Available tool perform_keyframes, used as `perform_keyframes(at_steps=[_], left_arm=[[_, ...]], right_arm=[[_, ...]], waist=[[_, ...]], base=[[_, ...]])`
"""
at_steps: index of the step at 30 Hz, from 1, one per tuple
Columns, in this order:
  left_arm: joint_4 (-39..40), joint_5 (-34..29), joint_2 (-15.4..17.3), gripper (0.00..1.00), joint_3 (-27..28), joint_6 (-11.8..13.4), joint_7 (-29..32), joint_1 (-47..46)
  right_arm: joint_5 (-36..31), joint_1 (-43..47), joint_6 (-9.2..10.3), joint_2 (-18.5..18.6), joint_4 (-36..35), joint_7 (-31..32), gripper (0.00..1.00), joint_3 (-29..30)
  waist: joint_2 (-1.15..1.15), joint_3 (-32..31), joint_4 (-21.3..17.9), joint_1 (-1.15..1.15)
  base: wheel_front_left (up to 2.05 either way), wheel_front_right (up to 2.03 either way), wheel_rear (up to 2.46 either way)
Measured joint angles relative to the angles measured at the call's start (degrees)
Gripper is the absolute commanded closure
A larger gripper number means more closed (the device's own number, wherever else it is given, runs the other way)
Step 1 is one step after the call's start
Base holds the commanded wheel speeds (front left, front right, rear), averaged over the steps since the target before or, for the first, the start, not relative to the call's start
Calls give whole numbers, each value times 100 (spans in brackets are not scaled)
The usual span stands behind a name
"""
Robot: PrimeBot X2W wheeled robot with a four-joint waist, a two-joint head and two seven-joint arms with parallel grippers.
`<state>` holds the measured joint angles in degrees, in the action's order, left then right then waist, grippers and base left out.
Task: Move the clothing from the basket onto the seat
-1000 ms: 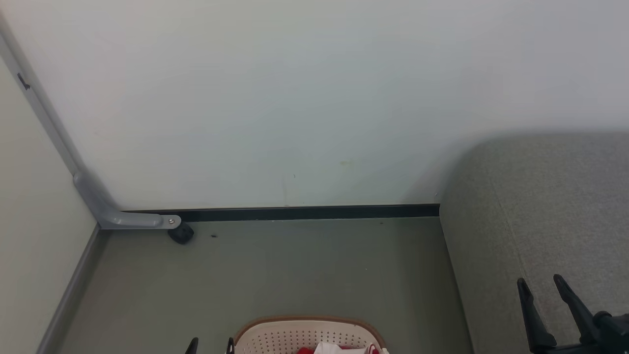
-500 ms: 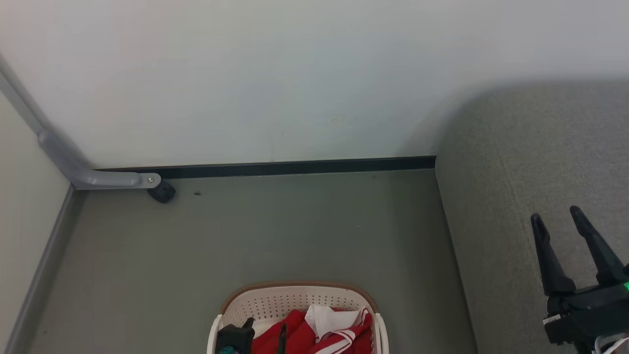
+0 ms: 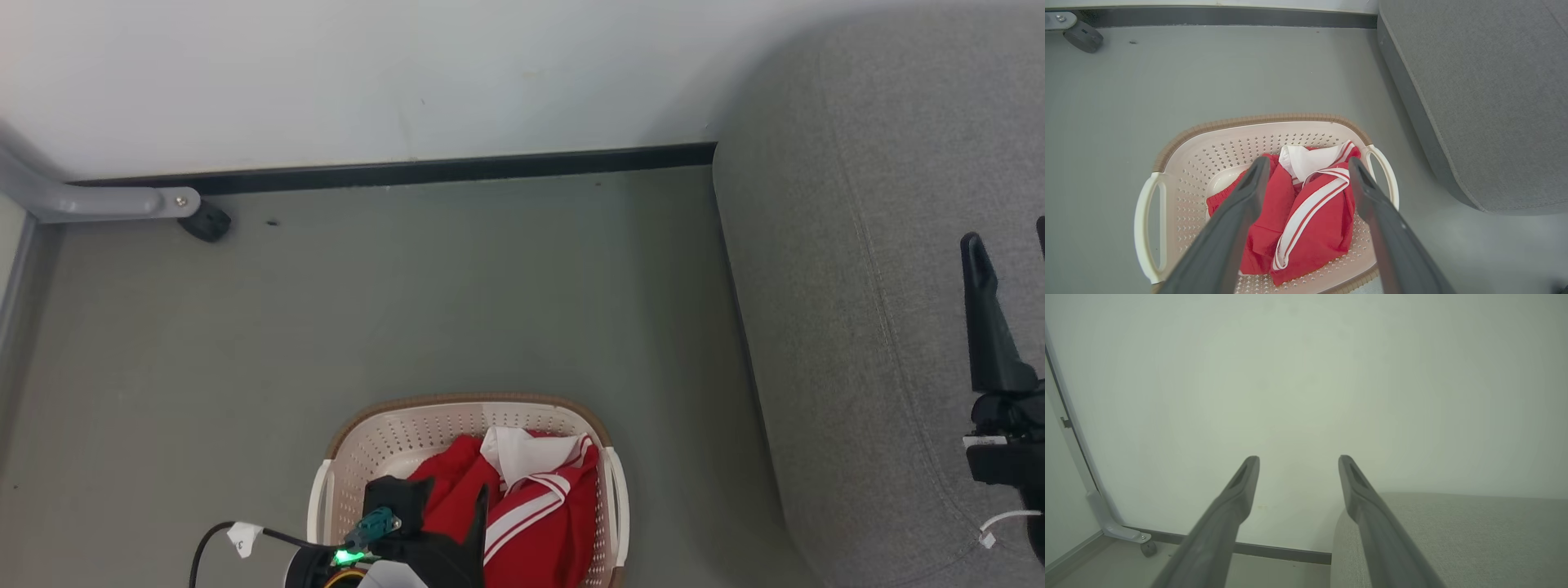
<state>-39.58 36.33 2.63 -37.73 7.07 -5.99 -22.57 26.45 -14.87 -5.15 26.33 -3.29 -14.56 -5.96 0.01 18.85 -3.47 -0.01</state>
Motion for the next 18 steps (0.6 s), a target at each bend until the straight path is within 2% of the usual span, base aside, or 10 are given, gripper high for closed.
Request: perform_keyframes(at_steps=[18], left_arm=[[-826, 958, -5, 0, -709, 3, -124, -1189]], right_arm=[[390, -510, -174, 339, -582, -15, 0, 378]], waist=[[0, 1498, -281, 0]], base=[[0, 0, 0]])
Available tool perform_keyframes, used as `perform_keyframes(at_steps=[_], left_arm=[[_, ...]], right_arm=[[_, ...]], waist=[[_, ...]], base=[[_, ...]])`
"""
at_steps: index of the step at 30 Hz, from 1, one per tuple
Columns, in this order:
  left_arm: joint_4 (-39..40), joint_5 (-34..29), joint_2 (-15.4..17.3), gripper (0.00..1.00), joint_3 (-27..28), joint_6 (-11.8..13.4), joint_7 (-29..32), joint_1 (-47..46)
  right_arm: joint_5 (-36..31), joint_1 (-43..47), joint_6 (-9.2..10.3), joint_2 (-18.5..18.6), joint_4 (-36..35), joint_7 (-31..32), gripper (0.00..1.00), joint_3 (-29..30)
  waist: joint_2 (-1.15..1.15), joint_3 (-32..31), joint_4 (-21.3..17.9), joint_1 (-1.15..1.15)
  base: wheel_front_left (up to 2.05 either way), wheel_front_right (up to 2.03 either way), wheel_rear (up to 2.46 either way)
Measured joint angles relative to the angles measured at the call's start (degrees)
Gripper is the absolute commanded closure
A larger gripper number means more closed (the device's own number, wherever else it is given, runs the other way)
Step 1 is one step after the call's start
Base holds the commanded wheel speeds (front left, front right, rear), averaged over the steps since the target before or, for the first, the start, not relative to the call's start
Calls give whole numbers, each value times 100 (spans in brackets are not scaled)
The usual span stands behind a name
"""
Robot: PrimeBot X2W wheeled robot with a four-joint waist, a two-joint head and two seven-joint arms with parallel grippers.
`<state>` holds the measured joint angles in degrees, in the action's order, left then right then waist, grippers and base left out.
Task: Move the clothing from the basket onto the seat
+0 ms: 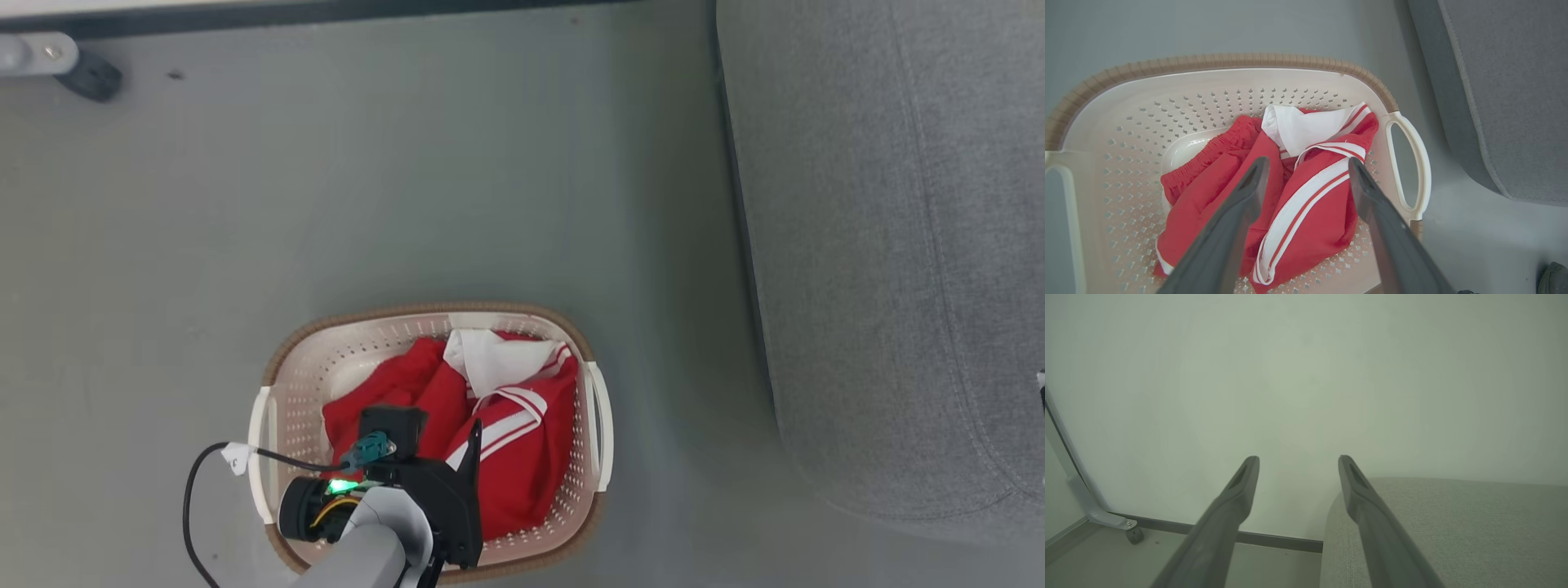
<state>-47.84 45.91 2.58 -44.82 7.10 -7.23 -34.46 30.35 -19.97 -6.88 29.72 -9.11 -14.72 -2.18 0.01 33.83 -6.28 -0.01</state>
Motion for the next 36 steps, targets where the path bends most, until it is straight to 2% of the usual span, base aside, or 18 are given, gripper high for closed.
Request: perform_keyframes(at_steps=[12, 22, 28, 35, 36], left_arm=[[-416, 427, 4, 0, -404, 0, 42, -446], [-738, 770, 10, 0, -625, 0, 110, -925], [-979, 901, 9, 0, -692, 0, 135, -1201], [-1127, 1240, 12, 0, -751, 1, 160, -1414], [-1133, 1446, 14, 0, -761, 0, 162, -1453]], right_arm=[[261, -276, -18, 75, -435, 0, 0, 138], [563, -301, -19, 378, -861, 0, 0, 244], [709, -305, -19, 468, -929, 0, 0, 342], [817, -313, -19, 558, -961, 0, 0, 445], [858, -336, -19, 564, -964, 0, 0, 444]], waist=[[0, 739, -213, 1], [0, 1308, -397, 1], [0, 1648, -499, 1], [0, 2002, -601, 1], [0, 2083, -625, 1]], base=[[0, 0, 0], [0, 0, 0], [0, 0, 0], [0, 0, 0], [0, 0, 0]])
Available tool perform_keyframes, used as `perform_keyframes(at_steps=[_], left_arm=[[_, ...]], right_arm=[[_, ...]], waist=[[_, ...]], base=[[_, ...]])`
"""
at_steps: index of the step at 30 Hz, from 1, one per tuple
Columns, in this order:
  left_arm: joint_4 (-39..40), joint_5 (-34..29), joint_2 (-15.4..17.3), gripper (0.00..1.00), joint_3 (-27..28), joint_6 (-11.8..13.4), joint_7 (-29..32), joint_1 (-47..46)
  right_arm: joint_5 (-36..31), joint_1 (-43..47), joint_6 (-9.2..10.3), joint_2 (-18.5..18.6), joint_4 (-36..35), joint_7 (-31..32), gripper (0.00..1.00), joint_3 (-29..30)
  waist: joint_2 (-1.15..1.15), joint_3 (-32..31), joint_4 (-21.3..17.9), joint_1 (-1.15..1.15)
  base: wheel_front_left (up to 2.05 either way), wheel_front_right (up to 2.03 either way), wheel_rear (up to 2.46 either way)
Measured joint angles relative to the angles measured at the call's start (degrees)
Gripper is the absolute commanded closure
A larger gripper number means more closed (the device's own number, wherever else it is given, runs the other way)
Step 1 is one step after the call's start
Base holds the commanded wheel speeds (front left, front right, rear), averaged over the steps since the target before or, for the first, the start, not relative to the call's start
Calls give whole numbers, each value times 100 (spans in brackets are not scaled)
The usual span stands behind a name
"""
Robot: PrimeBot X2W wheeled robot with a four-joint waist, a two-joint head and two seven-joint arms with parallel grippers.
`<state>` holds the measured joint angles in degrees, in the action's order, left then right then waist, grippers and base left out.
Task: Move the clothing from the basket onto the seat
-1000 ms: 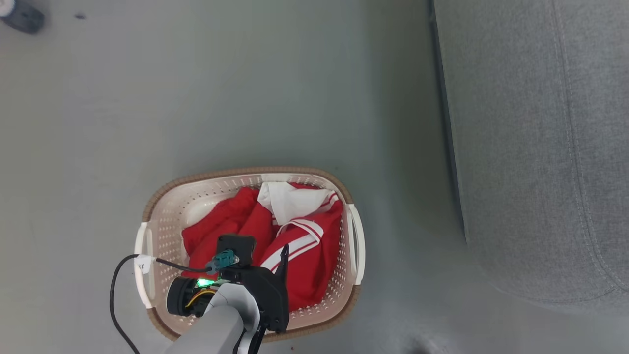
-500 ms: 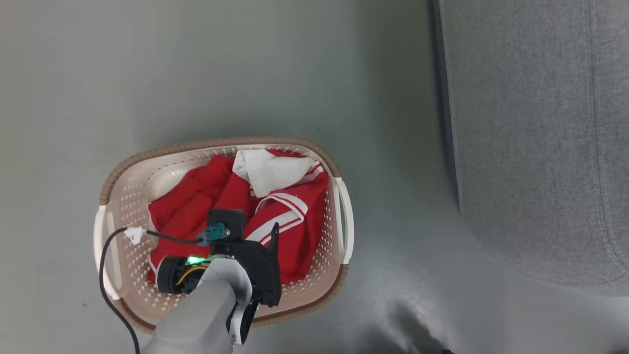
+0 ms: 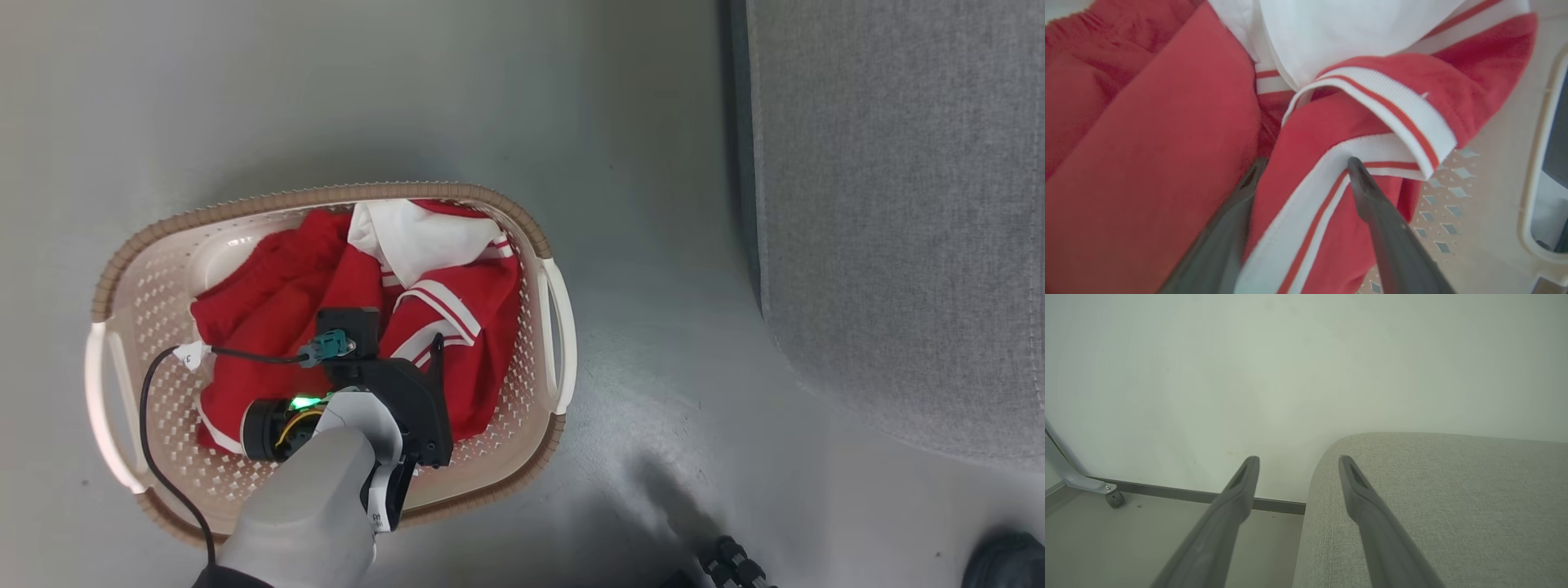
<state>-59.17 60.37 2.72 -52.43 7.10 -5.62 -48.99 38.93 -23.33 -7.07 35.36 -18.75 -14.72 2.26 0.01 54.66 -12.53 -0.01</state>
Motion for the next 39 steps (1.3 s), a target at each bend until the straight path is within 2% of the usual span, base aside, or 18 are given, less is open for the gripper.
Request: perform_keyframes(at_steps=[3, 4, 5, 6, 24, 39], left_arm=[[-20, 134, 0, 0, -49, 0, 42, -2], [-23, 182, 1, 35, -80, 0, 42, -2], [-30, 264, 2, 78, -116, 0, 42, -2], [-40, 331, 0, 100, -159, 0, 42, -3], [-99, 818, 1, 100, -761, 1, -166, -41], [110, 1170, -1, 100, -1192, 0, -714, 175]], right_arm=[[13, -84, 0, 5, -1, 0, 0, -5], [15, -93, 0, 13, 0, 0, 0, -10], [19, -94, 0, 13, 1, 0, 0, -18], [26, -94, 0, 14, 2, 0, 0, -22], [37, -200, 0, 18, 123, 0, 0, -57], [-99, -39, 0, -73, 764, 0, 0, -316]], waist=[[0, 93, -34, 0], [0, 115, -46, 0], [0, 131, -56, 0], [0, 143, -65, 0], [-1, -69, 40, 1], [-1, -855, 414, 1]], base=[[0, 0, 0], [0, 0, 0], [0, 0, 0], [0, 0, 0], [0, 0, 0], [0, 0, 0]])
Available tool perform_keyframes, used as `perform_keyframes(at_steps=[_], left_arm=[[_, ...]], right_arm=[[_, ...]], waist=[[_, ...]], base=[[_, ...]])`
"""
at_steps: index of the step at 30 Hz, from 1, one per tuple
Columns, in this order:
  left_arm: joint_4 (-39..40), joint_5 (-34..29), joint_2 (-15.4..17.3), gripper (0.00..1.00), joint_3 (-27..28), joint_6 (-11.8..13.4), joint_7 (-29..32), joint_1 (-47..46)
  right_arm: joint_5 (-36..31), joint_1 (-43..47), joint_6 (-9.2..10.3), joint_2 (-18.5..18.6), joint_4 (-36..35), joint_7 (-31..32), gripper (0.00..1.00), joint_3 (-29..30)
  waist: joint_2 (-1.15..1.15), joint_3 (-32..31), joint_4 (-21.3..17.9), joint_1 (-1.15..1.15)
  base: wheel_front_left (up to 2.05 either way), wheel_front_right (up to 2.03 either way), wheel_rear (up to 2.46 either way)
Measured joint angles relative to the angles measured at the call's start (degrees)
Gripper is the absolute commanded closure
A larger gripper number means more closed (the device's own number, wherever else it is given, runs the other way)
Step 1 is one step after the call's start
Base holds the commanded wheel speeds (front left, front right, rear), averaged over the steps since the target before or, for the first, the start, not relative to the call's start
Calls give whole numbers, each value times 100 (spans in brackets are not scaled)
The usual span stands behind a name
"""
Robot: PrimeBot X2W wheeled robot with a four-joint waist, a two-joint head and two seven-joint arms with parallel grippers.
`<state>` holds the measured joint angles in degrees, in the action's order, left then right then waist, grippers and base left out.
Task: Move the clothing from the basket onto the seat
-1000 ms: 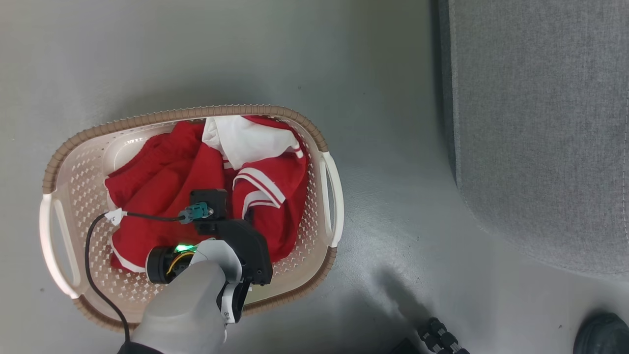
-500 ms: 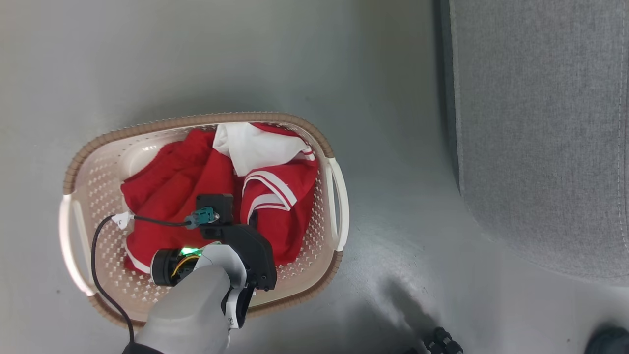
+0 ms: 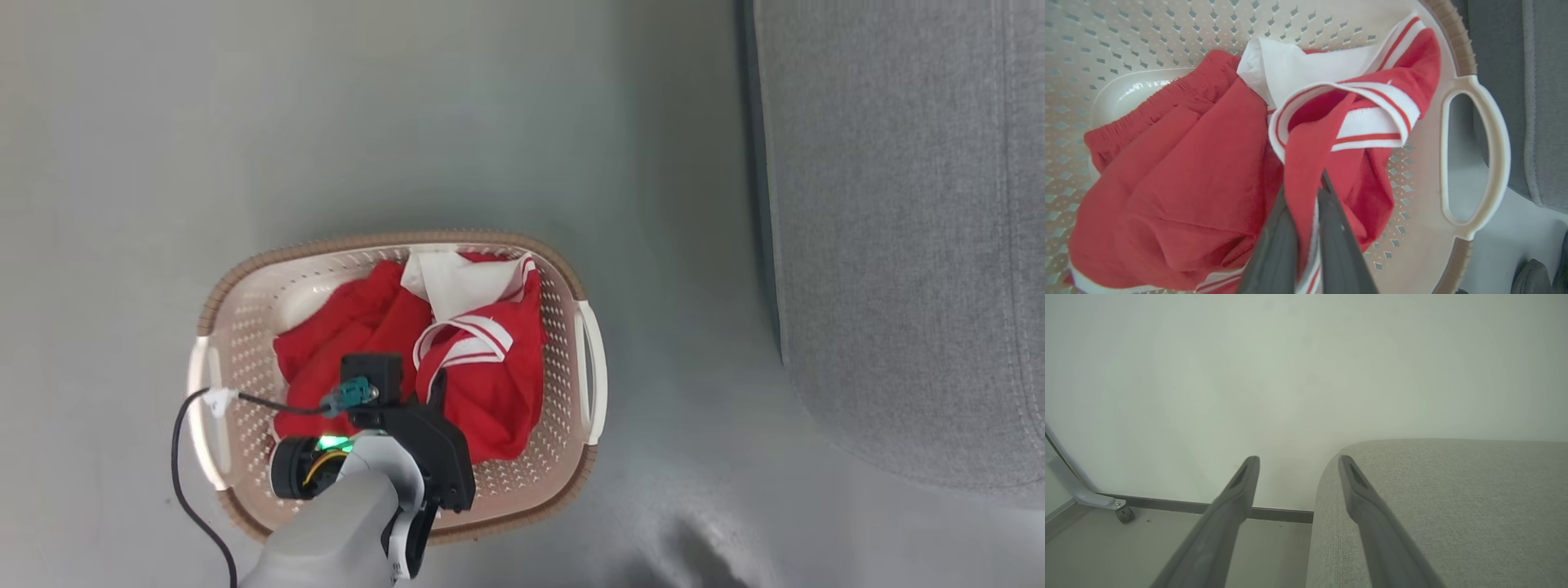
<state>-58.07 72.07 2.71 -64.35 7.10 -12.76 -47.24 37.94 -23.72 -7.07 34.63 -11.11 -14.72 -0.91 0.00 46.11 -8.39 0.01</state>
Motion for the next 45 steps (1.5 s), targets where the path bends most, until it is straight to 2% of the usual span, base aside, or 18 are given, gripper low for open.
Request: perform_keyframes(at_steps=[16, 25, 33, 45], left_arm=[[94, 255, -10, 100, -67, 0, -151, 387], [-24, 210, -33, 100, 335, 0, -151, 474], [-190, -259, -55, 100, 699, 1, -151, 549], [-185, -1229, -66, 100, 1417, 0, -151, 692]], right_arm=[[-390, 361, 0, -309, 645, 0, 0, -309], [-611, 821, 0, -543, 1035, 1, 0, -415], [-814, 1152, 18, -888, 1324, 1, 0, -694], [-1026, 1786, 219, -1274, 1580, 2, 0, -1027]], waist=[[0, -1254, 388, 0], [-1, -1932, 590, 0], [-1, -2621, 780, 0], [-1, -3644, 1006, 0]], base=[[0, 0, 0], [0, 0, 0], [0, 0, 0], [0, 0, 0]])
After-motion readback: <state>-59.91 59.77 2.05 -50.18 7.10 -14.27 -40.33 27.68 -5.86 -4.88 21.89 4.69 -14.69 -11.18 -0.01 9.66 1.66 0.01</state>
